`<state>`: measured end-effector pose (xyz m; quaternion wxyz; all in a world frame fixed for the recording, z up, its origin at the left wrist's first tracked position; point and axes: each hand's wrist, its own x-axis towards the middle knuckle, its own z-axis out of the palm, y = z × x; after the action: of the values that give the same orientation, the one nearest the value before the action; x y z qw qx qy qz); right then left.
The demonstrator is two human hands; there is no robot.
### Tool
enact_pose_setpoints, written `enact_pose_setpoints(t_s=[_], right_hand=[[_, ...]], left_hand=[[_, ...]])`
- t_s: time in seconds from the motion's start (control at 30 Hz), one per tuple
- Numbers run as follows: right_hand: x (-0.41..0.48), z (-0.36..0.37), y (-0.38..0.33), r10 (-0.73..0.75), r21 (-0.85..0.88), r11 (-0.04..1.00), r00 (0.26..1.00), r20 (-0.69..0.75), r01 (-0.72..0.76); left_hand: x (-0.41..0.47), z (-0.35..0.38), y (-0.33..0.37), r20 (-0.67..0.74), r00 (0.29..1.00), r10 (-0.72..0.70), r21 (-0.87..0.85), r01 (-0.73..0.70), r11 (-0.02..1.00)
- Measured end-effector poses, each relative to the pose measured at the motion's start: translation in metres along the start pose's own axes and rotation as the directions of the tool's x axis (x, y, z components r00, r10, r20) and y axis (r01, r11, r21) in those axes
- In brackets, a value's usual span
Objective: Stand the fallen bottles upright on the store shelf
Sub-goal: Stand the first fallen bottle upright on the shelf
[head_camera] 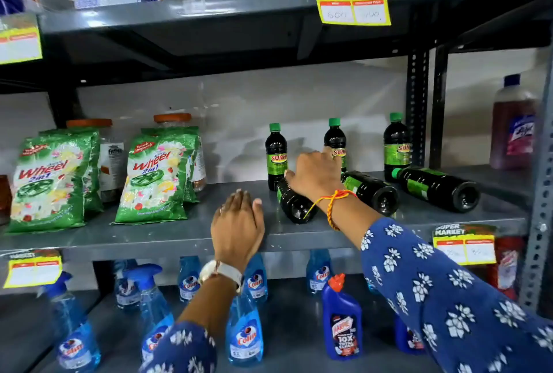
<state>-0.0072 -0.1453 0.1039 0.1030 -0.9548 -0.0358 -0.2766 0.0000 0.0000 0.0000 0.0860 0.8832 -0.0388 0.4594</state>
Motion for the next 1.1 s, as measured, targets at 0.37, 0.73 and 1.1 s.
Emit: enact_pose_setpoints(t_s=[0.37, 0.73, 1.1], right_hand=[[0.022, 0.055, -0.028, 0.065, -0.114, 0.992, 0.984, 0.166, -0.046], [0.004, 0.077, 0.009, 0.081, 0.638, 0.769, 0.996, -0.040, -0.037], [0.013, 0.086, 0.017, 0.061, 0.823, 0.544, 0.985, 0.159, -0.166]], left_hand=[[-0.024, 0.013, -0.013, -0.244, 0.967, 0.067, 0.037, -0.059, 0.998], [-0.024, 0.014, -0.013, -0.180, 0.983, 0.043, 0.010, -0.042, 0.999], [-0.028, 0.016, -0.012, -0.146, 0.989, -0.004, -0.013, 0.002, 1.000]])
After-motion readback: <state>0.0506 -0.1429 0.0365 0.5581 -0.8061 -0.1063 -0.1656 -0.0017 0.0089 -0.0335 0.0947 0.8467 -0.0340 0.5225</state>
